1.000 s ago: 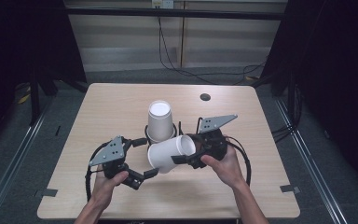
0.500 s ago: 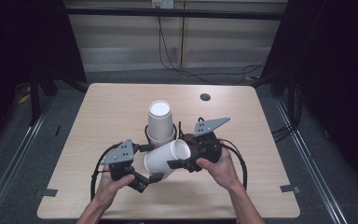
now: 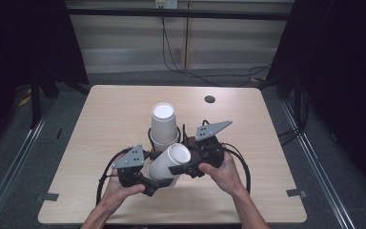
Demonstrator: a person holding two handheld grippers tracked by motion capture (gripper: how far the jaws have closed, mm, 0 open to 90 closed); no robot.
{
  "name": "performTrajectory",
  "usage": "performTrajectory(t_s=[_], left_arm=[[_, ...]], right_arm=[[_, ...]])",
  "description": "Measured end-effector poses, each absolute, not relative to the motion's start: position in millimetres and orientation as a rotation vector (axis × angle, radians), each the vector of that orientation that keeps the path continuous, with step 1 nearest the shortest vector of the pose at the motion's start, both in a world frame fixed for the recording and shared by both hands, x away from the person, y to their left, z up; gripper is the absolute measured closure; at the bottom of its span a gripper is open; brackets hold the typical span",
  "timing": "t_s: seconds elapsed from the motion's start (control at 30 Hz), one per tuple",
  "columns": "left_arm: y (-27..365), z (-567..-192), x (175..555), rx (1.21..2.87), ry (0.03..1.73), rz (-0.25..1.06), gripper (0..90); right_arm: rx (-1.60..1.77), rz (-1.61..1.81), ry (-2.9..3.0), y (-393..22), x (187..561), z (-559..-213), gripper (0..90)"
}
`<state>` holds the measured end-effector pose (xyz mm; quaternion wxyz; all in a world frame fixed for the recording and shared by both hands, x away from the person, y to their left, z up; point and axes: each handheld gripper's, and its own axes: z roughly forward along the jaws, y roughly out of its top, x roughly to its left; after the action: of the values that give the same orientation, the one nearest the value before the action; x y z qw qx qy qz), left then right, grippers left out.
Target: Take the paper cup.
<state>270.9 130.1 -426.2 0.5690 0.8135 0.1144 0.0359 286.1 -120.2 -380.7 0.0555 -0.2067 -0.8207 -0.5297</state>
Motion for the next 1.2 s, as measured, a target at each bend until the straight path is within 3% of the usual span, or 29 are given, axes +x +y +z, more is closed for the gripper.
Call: performTrajectory(t_s=[0.53,0.6,1.2], left_arm=[[131.1,-423.3,270.3,2.001,0.267,0.061,20.7],[130.6,-422.5,269.4,2.020,0.269,0.063,21.1],[143.8,-415.8,267.7,2.139,0.274,0.085,21.0]], right_arm=[[-0.613,-1.577,-2.501,-117.7,287.0,-385.1,21.9],[-0.614,-1.574,-2.507,-117.2,286.6,-385.3,15.8],[-0.524,-1.417,-2.603,-127.7,285.3,-382.2,14.2]])
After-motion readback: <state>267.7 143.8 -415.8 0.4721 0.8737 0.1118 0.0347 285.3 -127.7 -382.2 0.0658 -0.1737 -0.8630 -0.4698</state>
